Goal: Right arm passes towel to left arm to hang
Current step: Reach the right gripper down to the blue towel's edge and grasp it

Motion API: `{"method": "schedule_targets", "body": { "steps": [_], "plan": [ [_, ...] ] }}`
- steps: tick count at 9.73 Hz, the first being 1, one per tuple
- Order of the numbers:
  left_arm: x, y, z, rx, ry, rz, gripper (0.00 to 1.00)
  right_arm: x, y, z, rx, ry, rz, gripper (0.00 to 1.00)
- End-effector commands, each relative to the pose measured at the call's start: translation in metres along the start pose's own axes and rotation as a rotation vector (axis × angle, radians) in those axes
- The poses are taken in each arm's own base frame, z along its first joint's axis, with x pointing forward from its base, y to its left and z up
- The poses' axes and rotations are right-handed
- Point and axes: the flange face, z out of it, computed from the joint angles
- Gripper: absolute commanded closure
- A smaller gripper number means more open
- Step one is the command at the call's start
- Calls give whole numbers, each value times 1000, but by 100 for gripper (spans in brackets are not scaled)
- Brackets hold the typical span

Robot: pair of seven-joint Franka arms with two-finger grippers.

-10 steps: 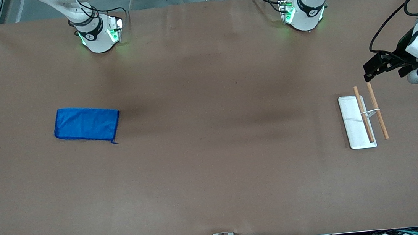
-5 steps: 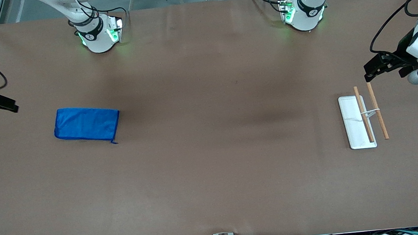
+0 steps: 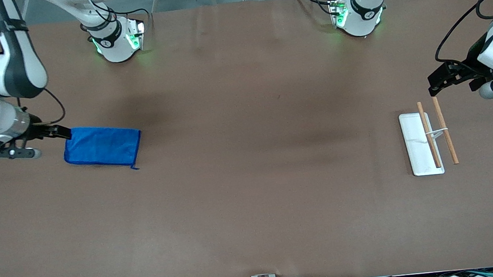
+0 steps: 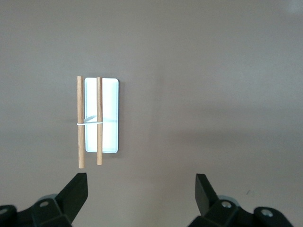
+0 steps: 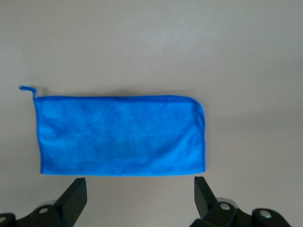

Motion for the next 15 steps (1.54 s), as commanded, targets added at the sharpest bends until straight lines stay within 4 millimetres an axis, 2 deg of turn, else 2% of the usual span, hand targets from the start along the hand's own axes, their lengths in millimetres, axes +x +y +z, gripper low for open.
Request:
{"method": "schedule_targets", "body": {
  "steps": [1,4,7,9,10,11,12,13,14,15],
  "plan": [
    [-3,6,13,0,-26,19,0,-11,-3,56,-4,18,-8,0],
    [-5,15,23,2,-46,37,0,3,-4,119,10,63,-16,0],
    [-3,18,29,3,-49,48,0,1,-5,137,12,42,-23,1],
    [-2,20,35,-11,-63,70,0,-2,-6,150,14,45,-25,7],
    [0,22,40,-34,-73,66,0,-3,-6,156,16,44,-24,14],
    [0,21,37,-46,-70,62,0,-4,-6,157,17,42,-23,27],
    [0,21,39,-48,-73,62,0,-3,-6,156,16,44,-26,48],
    [1,23,43,-47,-81,57,0,-3,-5,156,16,42,-52,75],
    [-2,34,42,-47,-85,63,0,-2,-2,155,15,42,-56,92],
    [-3,38,41,-47,-85,71,0,1,-3,152,14,48,-59,98]
  ]
}}
